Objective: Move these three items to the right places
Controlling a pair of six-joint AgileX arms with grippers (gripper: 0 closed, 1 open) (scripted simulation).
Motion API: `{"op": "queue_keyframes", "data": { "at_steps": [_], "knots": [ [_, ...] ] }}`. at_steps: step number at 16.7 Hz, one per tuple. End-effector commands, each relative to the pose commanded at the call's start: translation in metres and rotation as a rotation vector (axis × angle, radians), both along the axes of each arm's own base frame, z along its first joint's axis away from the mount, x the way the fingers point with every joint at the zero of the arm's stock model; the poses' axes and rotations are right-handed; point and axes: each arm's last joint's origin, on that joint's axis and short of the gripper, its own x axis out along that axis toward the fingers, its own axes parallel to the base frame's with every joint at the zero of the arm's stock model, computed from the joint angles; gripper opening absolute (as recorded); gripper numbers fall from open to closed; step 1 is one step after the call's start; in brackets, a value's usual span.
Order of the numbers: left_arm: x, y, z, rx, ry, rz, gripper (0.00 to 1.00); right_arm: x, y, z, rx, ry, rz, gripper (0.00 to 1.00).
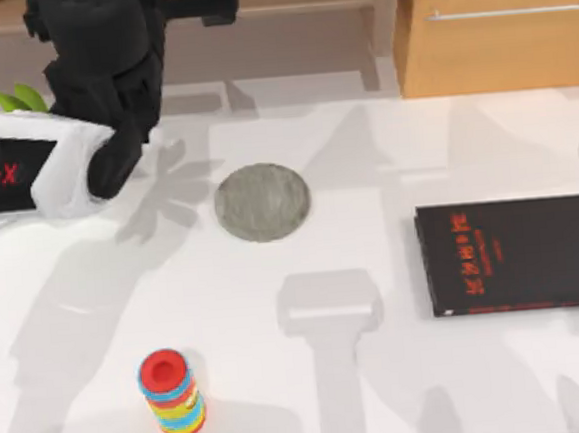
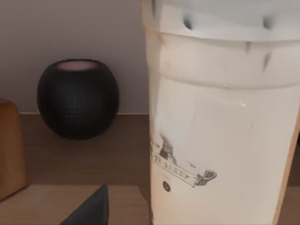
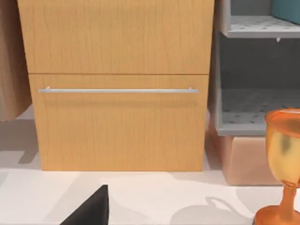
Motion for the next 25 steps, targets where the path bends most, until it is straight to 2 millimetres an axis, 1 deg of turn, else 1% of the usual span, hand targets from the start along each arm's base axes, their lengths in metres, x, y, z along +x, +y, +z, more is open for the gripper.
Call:
{"op": "queue_keyframes", "data": {
  "at_steps": [2, 4, 10, 12, 14, 18, 25],
  "knots": [
    [0.001, 0.002, -0.001, 0.002, 0.004, 0.002, 1.00, 0.000, 0.000, 0.000, 0.000, 0.000, 0.000, 1.00],
    [0.008, 0.000, 0.000, 0.001, 0.002, 0.000, 1.00, 0.000, 0.000, 0.000, 0.000, 0.000, 0.000, 1.00],
    [0.059, -0.003, 0.000, 0.000, 0.000, 0.000, 1.00, 0.000, 0.000, 0.000, 0.000, 0.000, 0.000, 1.00],
    [0.073, -0.003, 0.001, -0.001, -0.002, 0.000, 1.00, 0.000, 0.000, 0.000, 0.000, 0.000, 0.000, 1.00],
    [0.080, -0.002, 0.000, 0.000, 0.000, 0.000, 1.00, 0.000, 0.000, 0.000, 0.000, 0.000, 0.000, 1.00],
    [0.080, -0.002, 0.000, 0.000, 0.000, 0.000, 1.00, 0.000, 0.000, 0.000, 0.000, 0.000, 0.000, 1.00],
    [0.080, -0.002, 0.000, 0.000, 0.000, 0.000, 0.47, 0.000, 0.000, 0.000, 0.000, 0.000, 0.000, 1.00]
  ]
}}
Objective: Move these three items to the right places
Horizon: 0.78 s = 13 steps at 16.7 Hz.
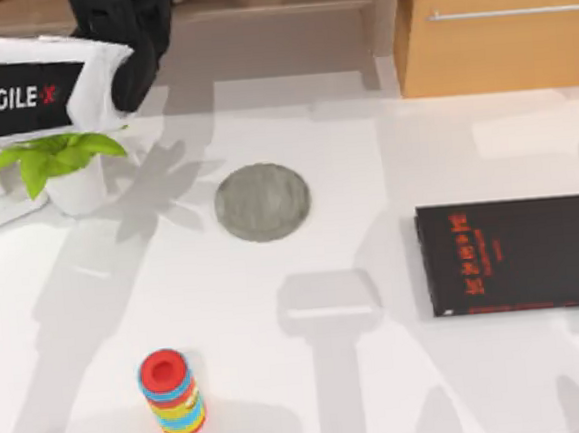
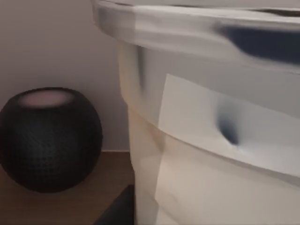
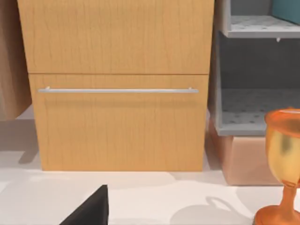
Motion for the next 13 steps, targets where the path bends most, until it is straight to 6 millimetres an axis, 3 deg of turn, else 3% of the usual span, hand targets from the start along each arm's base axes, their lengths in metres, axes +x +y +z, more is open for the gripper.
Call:
{"op": "queue_keyframes", "data": {
  "at_steps": [6, 13],
  "knots": [
    [0.0000, 0.0000, 0.0000, 0.000, 0.000, 0.000, 0.02, 0.0000, 0.0000, 0.0000, 0.000, 0.000, 0.000, 1.00],
    [0.0000, 0.0000, 0.0000, 0.000, 0.000, 0.000, 0.00, 0.0000, 0.0000, 0.0000, 0.000, 0.000, 0.000, 1.00]
  ]
}}
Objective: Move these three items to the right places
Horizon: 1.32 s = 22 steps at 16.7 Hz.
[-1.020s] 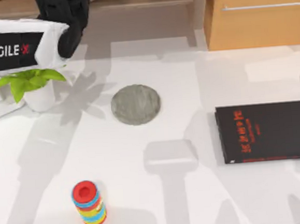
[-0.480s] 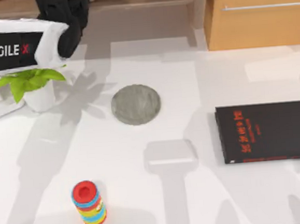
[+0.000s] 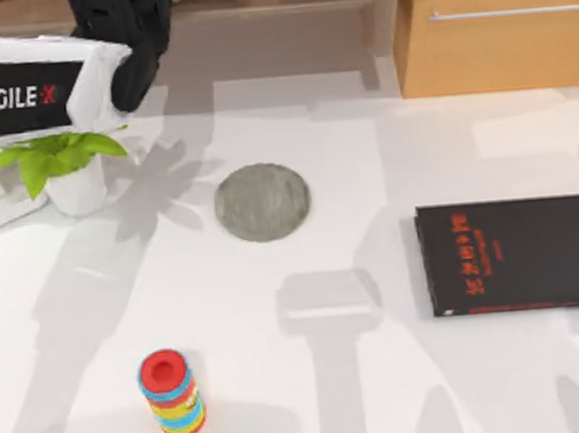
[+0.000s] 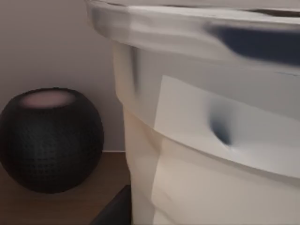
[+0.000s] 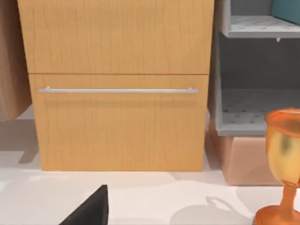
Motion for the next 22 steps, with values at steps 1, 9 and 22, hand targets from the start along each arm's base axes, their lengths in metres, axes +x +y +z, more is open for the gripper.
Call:
{"op": "queue_keyframes", "data": {
  "at_steps": [1, 9, 22],
  "knots": [
    [0.000, 0.000, 0.000, 0.000, 0.000, 0.000, 0.00, 0.000, 0.000, 0.000, 0.000, 0.000, 0.000, 1.00],
    [-0.049, -0.001, 0.005, 0.010, 0.012, -0.001, 0.00, 0.000, 0.000, 0.000, 0.000, 0.000, 0.000, 1.00],
    [-0.100, -0.020, 0.001, -0.014, -0.025, 0.006, 0.00, 0.000, 0.000, 0.000, 0.000, 0.000, 0.000, 1.00]
  ]
}}
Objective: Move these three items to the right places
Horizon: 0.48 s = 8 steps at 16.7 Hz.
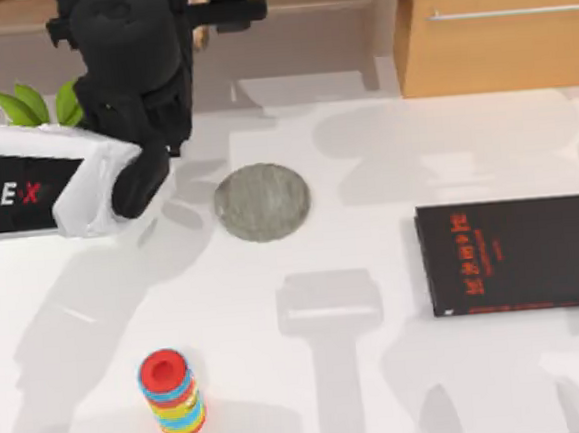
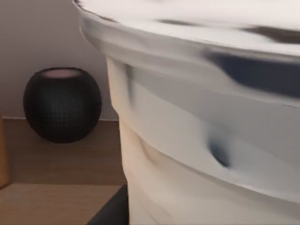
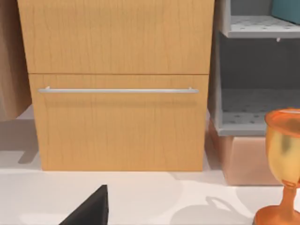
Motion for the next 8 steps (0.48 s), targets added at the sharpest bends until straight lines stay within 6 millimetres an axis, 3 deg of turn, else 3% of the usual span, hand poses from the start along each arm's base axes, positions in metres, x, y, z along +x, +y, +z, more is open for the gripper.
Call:
{"op": "queue_keyframes", "data": {
  "at_steps": [5, 8],
  "knots": [
    [-0.042, -0.041, -0.041, -0.022, 0.011, -0.012, 0.00, 0.000, 0.000, 0.000, 0.000, 0.000, 0.000, 1.00],
    [-0.059, -0.055, -0.071, -0.008, 0.043, -0.020, 0.00, 0.000, 0.000, 0.000, 0.000, 0.000, 0.000, 1.00]
  ]
}}
